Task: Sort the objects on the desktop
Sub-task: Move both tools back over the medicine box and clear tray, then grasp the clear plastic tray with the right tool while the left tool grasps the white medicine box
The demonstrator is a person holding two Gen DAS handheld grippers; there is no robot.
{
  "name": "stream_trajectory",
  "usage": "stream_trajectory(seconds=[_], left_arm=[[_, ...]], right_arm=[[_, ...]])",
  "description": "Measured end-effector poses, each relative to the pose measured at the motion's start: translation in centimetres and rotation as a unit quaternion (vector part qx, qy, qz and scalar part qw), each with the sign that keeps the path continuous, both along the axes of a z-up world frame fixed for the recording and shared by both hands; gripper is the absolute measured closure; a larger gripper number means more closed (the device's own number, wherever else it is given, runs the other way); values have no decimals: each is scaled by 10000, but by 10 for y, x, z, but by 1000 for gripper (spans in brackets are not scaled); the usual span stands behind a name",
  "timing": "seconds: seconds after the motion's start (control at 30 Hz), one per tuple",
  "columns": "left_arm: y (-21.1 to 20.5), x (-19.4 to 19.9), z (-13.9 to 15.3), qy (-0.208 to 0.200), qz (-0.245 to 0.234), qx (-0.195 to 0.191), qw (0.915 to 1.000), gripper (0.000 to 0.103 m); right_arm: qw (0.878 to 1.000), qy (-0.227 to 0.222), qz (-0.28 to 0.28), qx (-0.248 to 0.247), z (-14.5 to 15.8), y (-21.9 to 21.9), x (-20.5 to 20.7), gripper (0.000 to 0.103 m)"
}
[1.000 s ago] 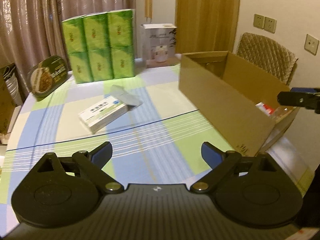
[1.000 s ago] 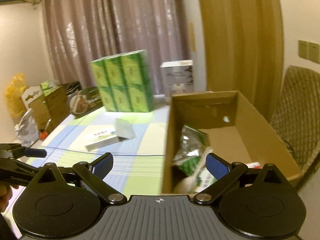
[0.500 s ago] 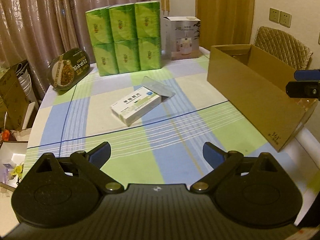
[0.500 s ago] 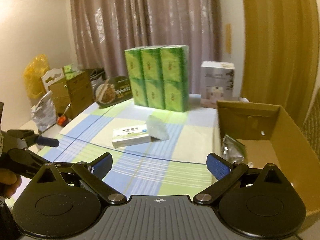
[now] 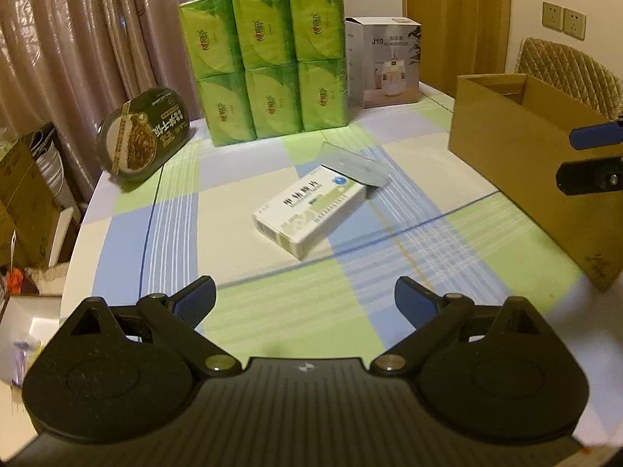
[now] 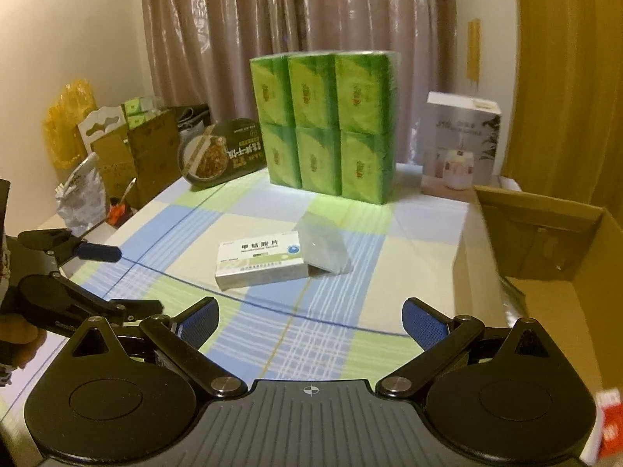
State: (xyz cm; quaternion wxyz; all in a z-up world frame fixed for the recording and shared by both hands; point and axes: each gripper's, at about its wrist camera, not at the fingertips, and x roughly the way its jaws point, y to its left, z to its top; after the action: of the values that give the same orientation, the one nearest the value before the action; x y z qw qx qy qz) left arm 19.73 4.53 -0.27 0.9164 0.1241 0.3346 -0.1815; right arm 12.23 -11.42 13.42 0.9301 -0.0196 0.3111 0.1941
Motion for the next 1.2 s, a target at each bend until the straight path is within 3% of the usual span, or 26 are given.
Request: stream_trajectory(seconds=[0.23, 0.47, 0.67, 0.87, 1.2], left_arm=[[-1, 44, -23, -118, -270, -21, 9996, 7], [-8, 81, -36, -286, -882, 159, 9956, 7], [-9, 110, -46, -279, -1455, 239, 9887, 7], [0, 131, -55, -116, -1617, 45, 9868, 7], [0, 147, -62, -39, -1896, 93, 9818, 9]], right_arm=[[9998, 131, 100, -120, -17, 15, 45, 5], [9994, 237, 185, -140, -37, 25, 85, 5], [9984, 319, 444, -120, -47, 33, 115, 5], [9965, 546, 627, -77, -58, 37, 152, 6], [9870, 1269, 937, -314, -70, 39, 206, 23]])
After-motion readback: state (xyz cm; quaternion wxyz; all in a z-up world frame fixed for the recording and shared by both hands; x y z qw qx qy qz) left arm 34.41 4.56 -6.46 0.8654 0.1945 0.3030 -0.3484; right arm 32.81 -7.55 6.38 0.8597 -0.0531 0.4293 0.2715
